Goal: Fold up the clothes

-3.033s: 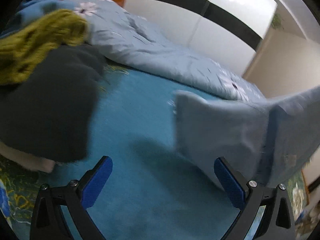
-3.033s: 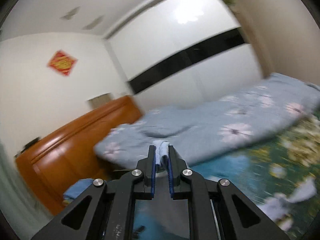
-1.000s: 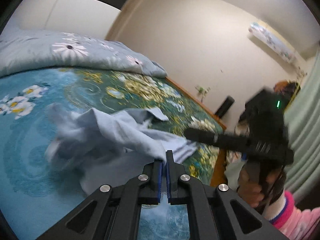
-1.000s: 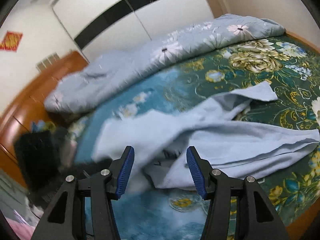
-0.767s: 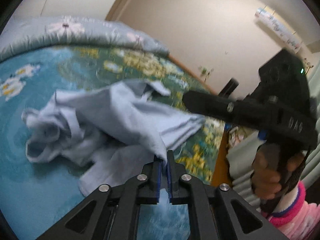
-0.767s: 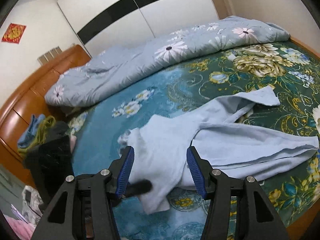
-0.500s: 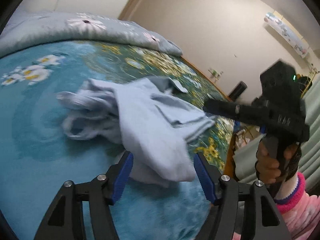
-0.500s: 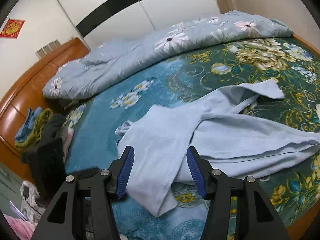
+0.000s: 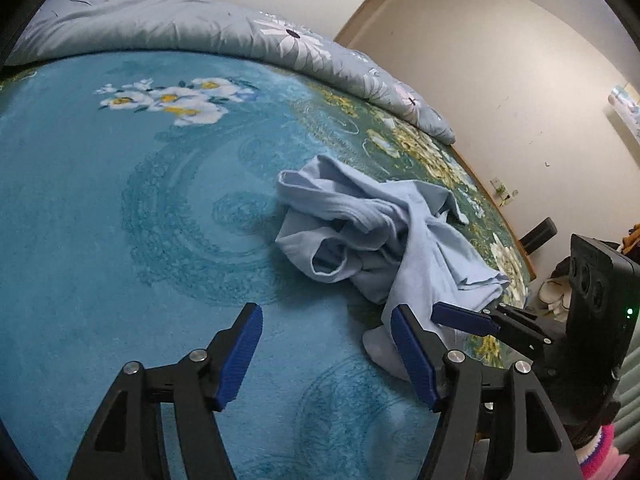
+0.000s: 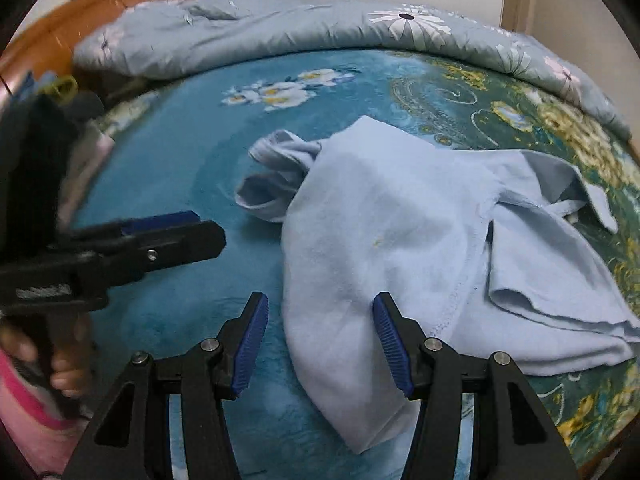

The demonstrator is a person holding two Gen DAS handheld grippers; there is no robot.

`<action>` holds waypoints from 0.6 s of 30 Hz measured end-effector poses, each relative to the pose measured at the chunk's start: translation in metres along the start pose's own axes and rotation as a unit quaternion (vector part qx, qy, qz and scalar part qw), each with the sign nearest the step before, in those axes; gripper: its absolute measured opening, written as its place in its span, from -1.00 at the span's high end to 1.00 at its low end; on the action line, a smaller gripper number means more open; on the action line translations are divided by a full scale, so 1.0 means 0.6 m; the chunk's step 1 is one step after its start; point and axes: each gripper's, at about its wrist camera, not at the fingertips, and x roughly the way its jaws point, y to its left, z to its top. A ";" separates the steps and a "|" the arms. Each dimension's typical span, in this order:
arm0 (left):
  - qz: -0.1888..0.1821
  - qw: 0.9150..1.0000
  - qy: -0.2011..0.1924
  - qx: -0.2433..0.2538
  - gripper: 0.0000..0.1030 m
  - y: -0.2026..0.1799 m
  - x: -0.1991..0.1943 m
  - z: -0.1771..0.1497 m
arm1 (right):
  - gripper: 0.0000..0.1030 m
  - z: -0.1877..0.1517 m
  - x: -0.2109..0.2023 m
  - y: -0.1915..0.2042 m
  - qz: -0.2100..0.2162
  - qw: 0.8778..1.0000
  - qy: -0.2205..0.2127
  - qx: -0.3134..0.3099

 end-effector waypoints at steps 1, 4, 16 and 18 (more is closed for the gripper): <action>0.001 1.000 0.002 0.000 -0.37 0.000 0.002 -0.002 | 0.18 -0.001 0.000 -0.003 -0.004 1.000 -0.001 0.003; 0.002 1.000 0.005 0.000 -0.37 -0.001 0.007 -0.003 | 0.84 0.000 -0.012 -0.030 -0.008 0.999 -0.007 0.031; 0.004 1.000 0.024 0.006 -0.37 -0.012 0.042 -0.001 | 0.88 -0.026 -0.228 -0.330 -0.216 0.922 -0.169 0.272; 0.007 1.000 0.027 0.012 -0.37 -0.020 0.050 0.003 | 0.88 -0.050 -0.251 -0.384 -0.244 0.897 -0.179 0.322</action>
